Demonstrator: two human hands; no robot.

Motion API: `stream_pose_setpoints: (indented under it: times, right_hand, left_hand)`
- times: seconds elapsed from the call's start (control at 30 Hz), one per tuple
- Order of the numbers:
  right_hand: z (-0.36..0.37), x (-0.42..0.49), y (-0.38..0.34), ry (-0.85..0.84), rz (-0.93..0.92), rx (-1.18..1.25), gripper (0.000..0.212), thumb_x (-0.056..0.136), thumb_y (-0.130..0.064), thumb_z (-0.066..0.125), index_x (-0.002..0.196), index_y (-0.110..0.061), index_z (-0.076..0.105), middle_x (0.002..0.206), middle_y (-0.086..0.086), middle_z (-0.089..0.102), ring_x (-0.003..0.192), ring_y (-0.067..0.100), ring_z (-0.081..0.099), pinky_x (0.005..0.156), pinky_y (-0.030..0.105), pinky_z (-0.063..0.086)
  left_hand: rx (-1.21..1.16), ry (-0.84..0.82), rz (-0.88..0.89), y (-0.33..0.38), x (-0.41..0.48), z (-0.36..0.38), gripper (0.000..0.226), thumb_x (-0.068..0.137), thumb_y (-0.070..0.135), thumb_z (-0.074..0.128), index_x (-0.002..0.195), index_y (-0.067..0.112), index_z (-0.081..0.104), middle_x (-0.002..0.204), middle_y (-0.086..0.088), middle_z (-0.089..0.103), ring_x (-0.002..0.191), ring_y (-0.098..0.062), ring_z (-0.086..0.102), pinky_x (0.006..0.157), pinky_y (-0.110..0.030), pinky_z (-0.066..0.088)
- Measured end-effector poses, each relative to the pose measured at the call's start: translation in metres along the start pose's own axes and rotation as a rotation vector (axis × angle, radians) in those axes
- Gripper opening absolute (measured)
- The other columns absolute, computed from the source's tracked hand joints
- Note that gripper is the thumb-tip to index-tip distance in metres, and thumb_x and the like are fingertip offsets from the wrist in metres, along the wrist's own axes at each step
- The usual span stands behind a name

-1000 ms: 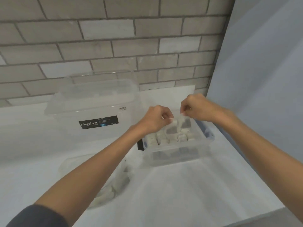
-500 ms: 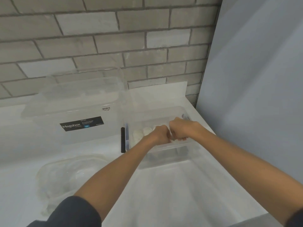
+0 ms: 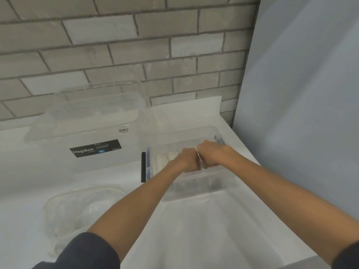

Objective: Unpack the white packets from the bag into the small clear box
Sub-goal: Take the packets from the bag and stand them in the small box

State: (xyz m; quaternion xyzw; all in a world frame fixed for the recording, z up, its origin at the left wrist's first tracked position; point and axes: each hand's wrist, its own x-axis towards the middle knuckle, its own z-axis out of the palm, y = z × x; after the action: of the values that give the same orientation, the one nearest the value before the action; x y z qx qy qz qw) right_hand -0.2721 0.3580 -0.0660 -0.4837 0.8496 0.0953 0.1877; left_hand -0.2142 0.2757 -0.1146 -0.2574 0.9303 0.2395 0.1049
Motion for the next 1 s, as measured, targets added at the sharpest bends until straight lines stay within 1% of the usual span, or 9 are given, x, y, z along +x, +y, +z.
stream_pose_setpoints:
  times: [0.1,0.23,0.37,0.47,0.53,0.6,0.73,0.87,1.0]
  right_hand:
    - [0.0,-0.002,0.001,0.001,0.004,-0.007,0.028,0.091,0.007,0.049,0.115,0.003,0.061,0.092,0.013,0.047,0.079,0.029,0.056,0.049,0.022,0.033]
    - [0.0,-0.003,0.002,-0.005,0.007,0.005,0.028,0.09,0.008,0.05,0.115,0.003,0.062,0.118,0.019,0.052,0.075,0.027,0.056,0.045,0.019,0.032]
    - [-0.003,-0.002,0.002,-0.008,0.035,0.009,0.023,0.086,0.011,0.056,0.106,0.005,0.065,0.083,0.012,0.048,0.049,0.016,0.044,0.061,0.026,0.048]
    - [-0.009,-0.006,0.003,0.01,0.034,0.006,0.009,0.087,0.004,0.062,0.094,0.0,0.063,0.086,0.01,0.048,0.048,0.017,0.05,0.04,0.024,0.043]
    - [-0.016,-0.009,0.006,0.049,0.014,0.028,0.006,0.089,0.0,0.06,0.091,-0.005,0.058,0.083,0.006,0.042,0.051,0.018,0.051,0.033,0.021,0.036]
    - [-0.023,-0.011,0.007,0.098,-0.011,0.074,0.005,0.09,-0.002,0.058,0.09,-0.007,0.058,0.088,0.006,0.044,0.055,0.02,0.056,0.04,0.022,0.041]
    - [-0.041,-0.016,-0.002,0.219,-0.069,0.128,0.008,0.09,-0.011,0.057,0.092,-0.012,0.065,0.095,0.007,0.051,0.068,0.025,0.066,0.059,0.03,0.053]
    - [-0.059,-0.027,-0.033,0.348,-0.148,0.144,0.01,0.089,-0.021,0.058,0.091,-0.022,0.068,0.101,0.005,0.055,0.086,0.026,0.063,0.066,0.031,0.046]
    - [-0.07,-0.046,-0.085,0.418,-0.28,0.18,0.014,0.092,-0.02,0.056,0.096,-0.019,0.069,0.093,0.001,0.054,0.09,0.024,0.061,0.077,0.037,0.052]
  left_hand:
    - [-0.003,-0.01,0.002,0.0,0.0,0.001,0.025,0.09,0.016,0.058,0.109,0.006,0.07,0.114,-0.012,0.066,0.108,-0.029,0.06,0.089,-0.031,0.047]
    - [0.012,-0.01,-0.004,0.001,0.0,0.001,0.028,0.09,0.021,0.058,0.109,0.003,0.068,0.112,-0.014,0.067,0.107,-0.031,0.061,0.09,-0.032,0.047]
    - [0.018,-0.009,0.001,0.0,-0.002,-0.002,0.028,0.087,0.023,0.06,0.104,0.003,0.069,0.107,-0.014,0.067,0.098,-0.029,0.062,0.081,-0.033,0.05]
    - [0.012,-0.026,-0.007,-0.002,-0.005,-0.009,0.023,0.082,0.016,0.066,0.101,0.004,0.07,0.095,-0.011,0.066,0.08,-0.023,0.062,0.071,-0.029,0.053]
    - [-0.054,-0.025,0.004,-0.006,-0.008,-0.017,0.023,0.079,0.016,0.073,0.099,0.005,0.069,0.082,-0.008,0.067,0.074,-0.021,0.063,0.074,-0.032,0.057]
    - [-0.094,0.018,0.032,-0.012,-0.013,-0.029,0.024,0.078,0.022,0.076,0.096,0.008,0.068,0.073,-0.002,0.062,0.073,-0.02,0.064,0.073,-0.031,0.055]
    - [-0.165,0.151,0.106,-0.03,-0.039,-0.063,0.019,0.081,0.027,0.075,0.094,0.016,0.066,0.087,-0.002,0.066,0.074,-0.017,0.065,0.073,-0.024,0.051]
    - [-0.247,0.302,0.122,-0.056,-0.086,-0.101,0.018,0.084,0.027,0.072,0.098,0.017,0.068,0.09,0.0,0.069,0.072,-0.012,0.063,0.06,-0.016,0.046]
    - [-0.302,0.423,0.091,-0.095,-0.136,-0.126,0.013,0.084,0.027,0.071,0.093,0.019,0.07,0.084,0.005,0.068,0.067,-0.007,0.063,0.061,-0.019,0.051]
